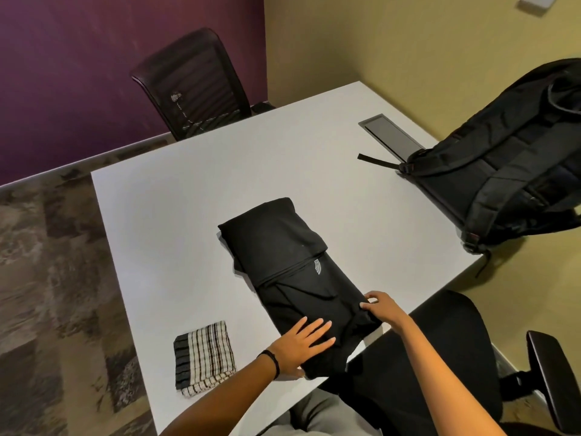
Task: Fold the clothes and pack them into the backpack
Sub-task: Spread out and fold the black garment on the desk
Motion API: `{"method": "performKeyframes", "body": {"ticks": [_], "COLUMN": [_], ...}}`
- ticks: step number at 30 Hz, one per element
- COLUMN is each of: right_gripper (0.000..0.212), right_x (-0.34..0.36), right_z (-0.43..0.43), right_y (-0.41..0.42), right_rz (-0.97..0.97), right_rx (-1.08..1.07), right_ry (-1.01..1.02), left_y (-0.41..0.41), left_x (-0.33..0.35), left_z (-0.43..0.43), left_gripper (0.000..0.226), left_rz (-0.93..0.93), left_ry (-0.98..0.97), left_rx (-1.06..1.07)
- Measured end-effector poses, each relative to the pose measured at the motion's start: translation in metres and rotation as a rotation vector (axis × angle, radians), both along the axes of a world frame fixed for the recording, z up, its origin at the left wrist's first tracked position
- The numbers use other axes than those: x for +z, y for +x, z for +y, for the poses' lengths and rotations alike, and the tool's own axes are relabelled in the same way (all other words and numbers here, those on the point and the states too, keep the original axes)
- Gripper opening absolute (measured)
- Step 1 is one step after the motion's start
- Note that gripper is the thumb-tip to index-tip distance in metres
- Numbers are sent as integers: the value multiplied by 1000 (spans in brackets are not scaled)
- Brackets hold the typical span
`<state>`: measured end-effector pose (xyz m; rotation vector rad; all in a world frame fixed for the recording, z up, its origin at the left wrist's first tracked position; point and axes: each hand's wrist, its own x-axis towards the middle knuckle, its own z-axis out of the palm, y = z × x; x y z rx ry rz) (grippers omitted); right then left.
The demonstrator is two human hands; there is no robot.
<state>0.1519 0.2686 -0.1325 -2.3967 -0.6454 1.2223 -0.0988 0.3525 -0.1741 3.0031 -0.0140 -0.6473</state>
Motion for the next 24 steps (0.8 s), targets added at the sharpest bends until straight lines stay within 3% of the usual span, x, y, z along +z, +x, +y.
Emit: {"method": "performKeyframes", "body": {"ticks": [3, 6, 9, 15, 19, 24], "right_gripper": [15, 22, 26, 26, 24, 21], "right_x": [6, 8, 14, 54, 82, 106], "right_z": [3, 3, 3, 19, 44, 84], "right_y": [-2, -1, 3, 20, 30, 32], "right_rz": [1, 4, 51, 219, 259, 279], "right_rx": [5, 14, 43, 169, 232, 294], "right_ry": [2, -11, -18, 18, 106, 181], "left_y": [-1, 3, 4, -8, -20, -25], "left_x": [-8, 2, 18, 72, 100, 129], "left_z": [-9, -15, -5, 43, 67, 92], "left_gripper": [104, 82, 65, 47, 41, 35], "left_rz": [66, 22, 41, 100, 48, -31], "left_ry": [19, -37, -337, -959, -1098, -1134], "left_rx": [9, 63, 166, 580, 706, 877]}}
